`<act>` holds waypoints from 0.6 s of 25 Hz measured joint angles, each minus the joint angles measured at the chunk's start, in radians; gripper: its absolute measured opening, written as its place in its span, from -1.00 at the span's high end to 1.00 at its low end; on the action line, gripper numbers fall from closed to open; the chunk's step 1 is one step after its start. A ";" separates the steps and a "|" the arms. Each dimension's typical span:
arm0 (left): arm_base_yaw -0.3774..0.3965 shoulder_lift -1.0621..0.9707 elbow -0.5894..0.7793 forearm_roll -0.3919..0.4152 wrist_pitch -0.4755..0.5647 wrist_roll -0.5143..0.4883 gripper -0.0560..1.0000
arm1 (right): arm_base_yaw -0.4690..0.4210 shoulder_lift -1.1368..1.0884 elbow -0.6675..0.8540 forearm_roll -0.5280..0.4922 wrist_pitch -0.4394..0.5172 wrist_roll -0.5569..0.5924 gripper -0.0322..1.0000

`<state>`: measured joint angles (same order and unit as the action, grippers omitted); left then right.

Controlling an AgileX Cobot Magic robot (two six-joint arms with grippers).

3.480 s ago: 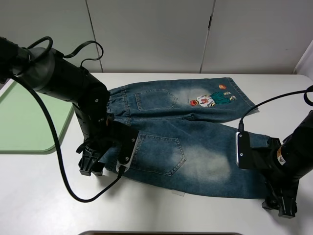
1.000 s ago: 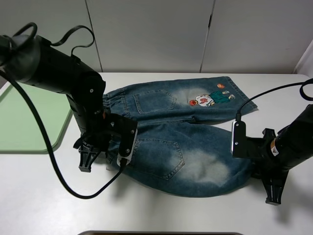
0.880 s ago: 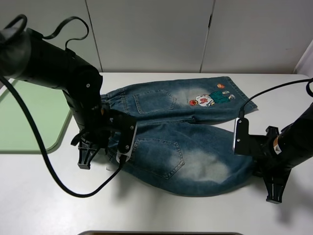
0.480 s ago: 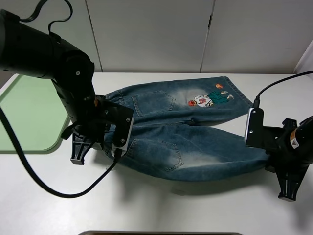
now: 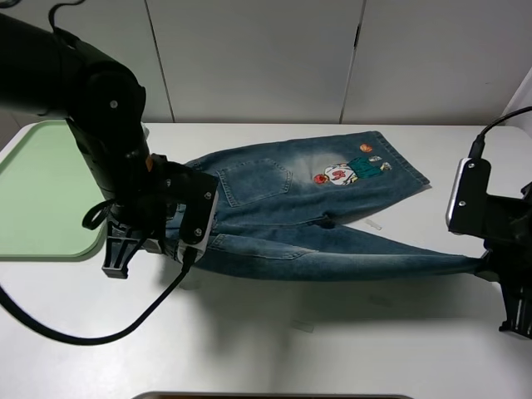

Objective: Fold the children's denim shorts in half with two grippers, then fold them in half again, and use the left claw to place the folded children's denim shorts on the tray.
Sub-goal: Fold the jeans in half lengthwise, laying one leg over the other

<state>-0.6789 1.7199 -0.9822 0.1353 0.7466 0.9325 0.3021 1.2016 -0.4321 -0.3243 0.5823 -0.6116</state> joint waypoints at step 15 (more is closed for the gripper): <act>0.001 -0.037 0.000 0.001 -0.004 -0.162 0.84 | 0.000 -0.026 -0.207 0.018 0.129 -0.009 0.99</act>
<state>-0.6779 1.6832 -0.9822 0.1361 0.7429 0.7709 0.3021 1.1757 -0.6394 -0.3064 0.7114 -0.6203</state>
